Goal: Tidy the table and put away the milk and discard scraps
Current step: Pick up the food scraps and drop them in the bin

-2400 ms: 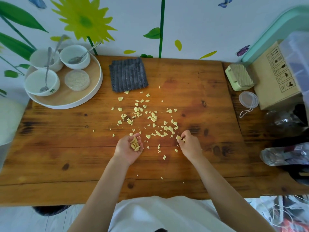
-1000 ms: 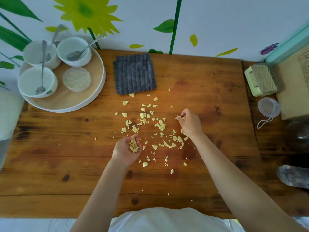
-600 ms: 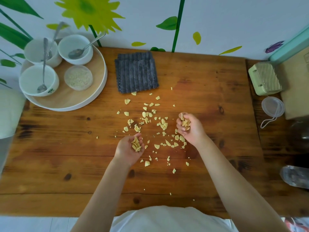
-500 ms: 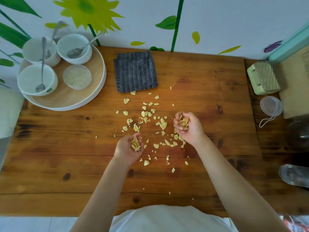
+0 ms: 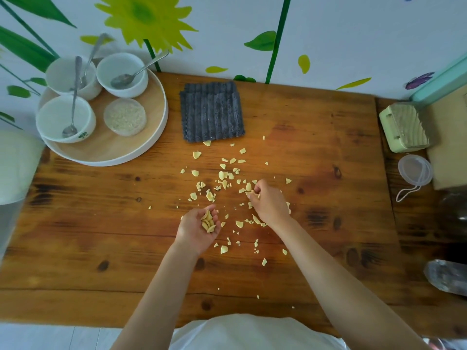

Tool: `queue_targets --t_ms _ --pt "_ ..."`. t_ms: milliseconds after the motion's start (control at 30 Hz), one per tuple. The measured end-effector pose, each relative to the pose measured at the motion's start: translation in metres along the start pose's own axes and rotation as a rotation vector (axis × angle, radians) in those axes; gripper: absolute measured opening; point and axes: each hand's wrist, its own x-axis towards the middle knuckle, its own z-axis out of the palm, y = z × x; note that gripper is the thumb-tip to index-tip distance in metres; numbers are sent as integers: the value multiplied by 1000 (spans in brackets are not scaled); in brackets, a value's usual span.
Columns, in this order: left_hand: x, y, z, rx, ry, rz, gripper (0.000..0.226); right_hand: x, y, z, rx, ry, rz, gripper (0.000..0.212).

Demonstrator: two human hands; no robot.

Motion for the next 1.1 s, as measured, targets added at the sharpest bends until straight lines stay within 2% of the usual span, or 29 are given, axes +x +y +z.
queue_targets --t_ms 67,133,200,333,433,567,667,700,767,867,967,1100 --pt "0 0 0 0 4 3 30 -1 -1 -1 -20 -5 -31 15" --pt "0 0 0 1 0 4 29 -3 2 -3 77 -14 -35 16" --pt "-1 0 2 -1 -4 4 28 -6 7 -10 325 -39 2 15" --pt "-1 -1 3 -3 -4 -3 28 -17 15 -27 1014 -214 120 19" --pt "-1 -4 5 9 -13 -10 28 -23 21 -31 1325 -333 96 27" --pt "-1 -5 8 8 -21 -17 29 -26 19 -31 1503 -483 -39 34" --pt "-1 -4 7 5 -24 -13 29 -24 9 -32 1535 -483 -45 44" --pt "-1 -3 6 3 -24 -12 29 -24 6 -32 1537 -446 -7 47" --pt "0 -1 5 0 -22 -10 29 -20 1 -33 1452 -335 98 39" --pt "1 -1 2 -15 -19 -15 30 -10 0 -30 1121 -218 180 20" --pt "2 -1 0 -21 -13 -17 30 1 -2 -19 680 -112 156 8" --pt "3 -1 3 -13 -17 -9 29 10 -8 -5 278 5 62 15"
